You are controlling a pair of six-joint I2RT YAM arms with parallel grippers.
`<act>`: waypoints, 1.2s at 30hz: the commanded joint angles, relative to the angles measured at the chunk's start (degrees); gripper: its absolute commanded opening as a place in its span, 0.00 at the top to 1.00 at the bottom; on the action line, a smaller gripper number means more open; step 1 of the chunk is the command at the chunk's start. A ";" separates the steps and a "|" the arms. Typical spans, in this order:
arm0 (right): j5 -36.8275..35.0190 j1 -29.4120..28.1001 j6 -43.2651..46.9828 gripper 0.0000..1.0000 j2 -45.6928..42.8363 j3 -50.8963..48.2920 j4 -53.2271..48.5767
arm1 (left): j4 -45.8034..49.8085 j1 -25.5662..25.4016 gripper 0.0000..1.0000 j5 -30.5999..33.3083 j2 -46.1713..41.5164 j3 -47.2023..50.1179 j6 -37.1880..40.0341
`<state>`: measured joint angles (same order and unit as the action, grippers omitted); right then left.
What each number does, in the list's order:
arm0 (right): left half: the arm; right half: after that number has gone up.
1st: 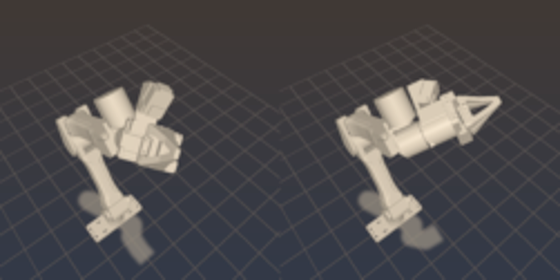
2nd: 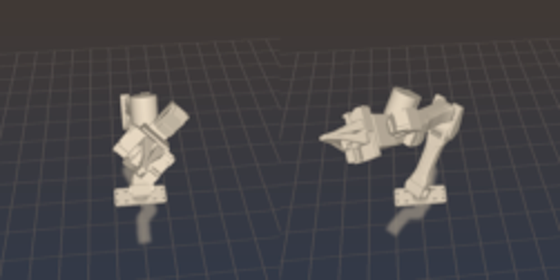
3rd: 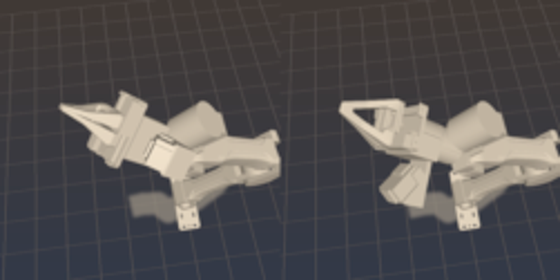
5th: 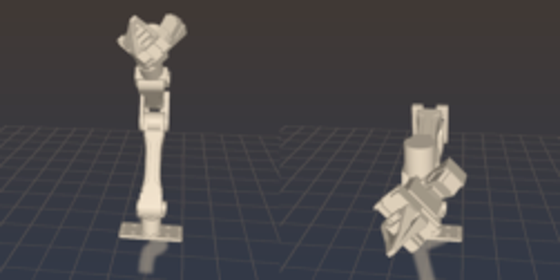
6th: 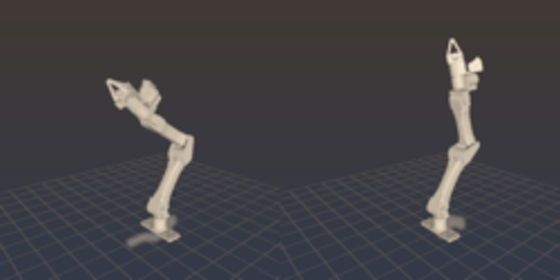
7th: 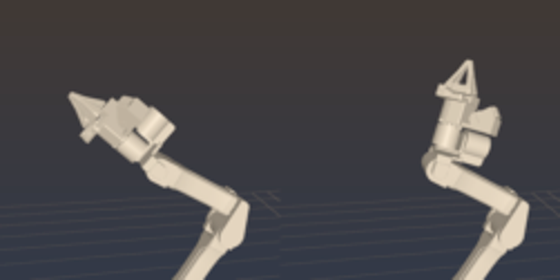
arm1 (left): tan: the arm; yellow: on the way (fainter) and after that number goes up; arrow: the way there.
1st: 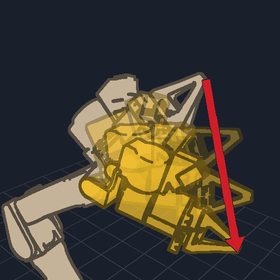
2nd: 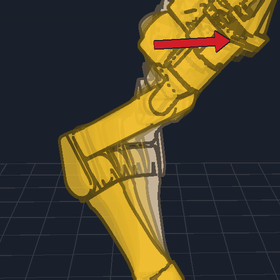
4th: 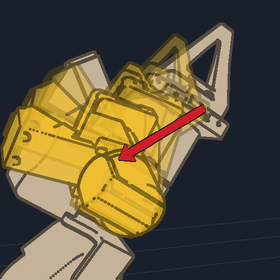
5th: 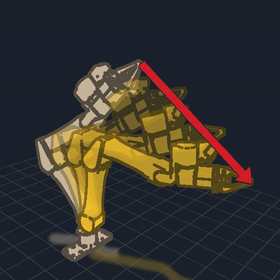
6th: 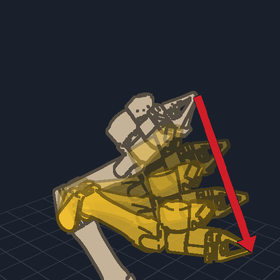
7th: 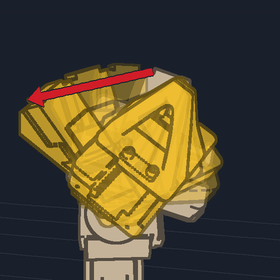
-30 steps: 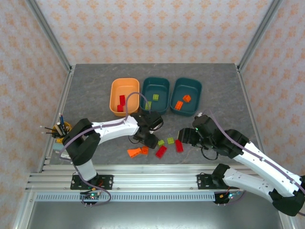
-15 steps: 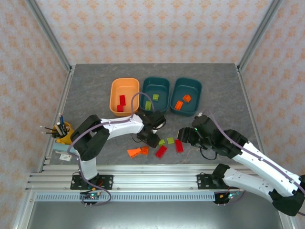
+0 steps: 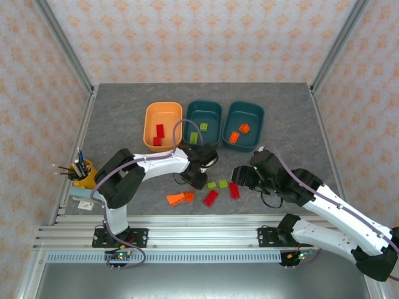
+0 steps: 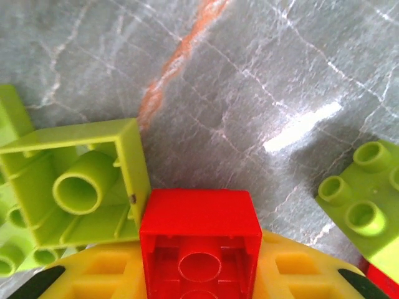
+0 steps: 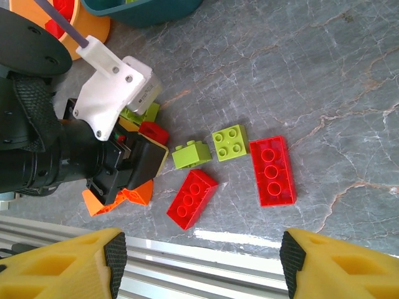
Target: Sort the legos into containers by color
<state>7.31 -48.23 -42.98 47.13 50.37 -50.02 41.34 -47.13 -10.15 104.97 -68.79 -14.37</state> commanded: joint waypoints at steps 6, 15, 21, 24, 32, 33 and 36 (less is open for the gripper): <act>-2.14 -0.11 6.32 0.30 5.27 9.16 6.81 | 8.68 9.91 0.68 -0.44 -15.64 -4.82 -8.09; 5.41 2.45 10.02 0.30 23.52 21.02 18.54 | 15.86 27.94 0.68 0.83 -6.15 -17.17 -5.04; 9.75 7.45 7.25 0.30 33.37 27.72 21.25 | 18.25 31.31 0.68 1.76 8.72 -28.50 -4.42; 11.15 9.03 6.85 0.30 36.55 29.43 21.52 | 19.10 31.65 0.68 3.12 13.41 -31.70 -4.73; 12.87 10.08 6.62 0.30 40.04 29.47 19.95 | 19.21 31.72 0.66 2.84 18.99 -32.78 -5.23; 12.97 10.08 6.50 0.30 40.21 29.11 19.96 | 19.37 31.70 0.65 3.01 19.41 -32.78 -5.25; 13.05 10.08 6.66 0.30 40.63 28.32 19.38 | 19.24 31.75 0.57 2.92 19.51 -32.72 -5.47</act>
<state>19.68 -38.30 -35.94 87.39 79.07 -30.35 58.35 -15.64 -8.58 124.07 -99.79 -19.92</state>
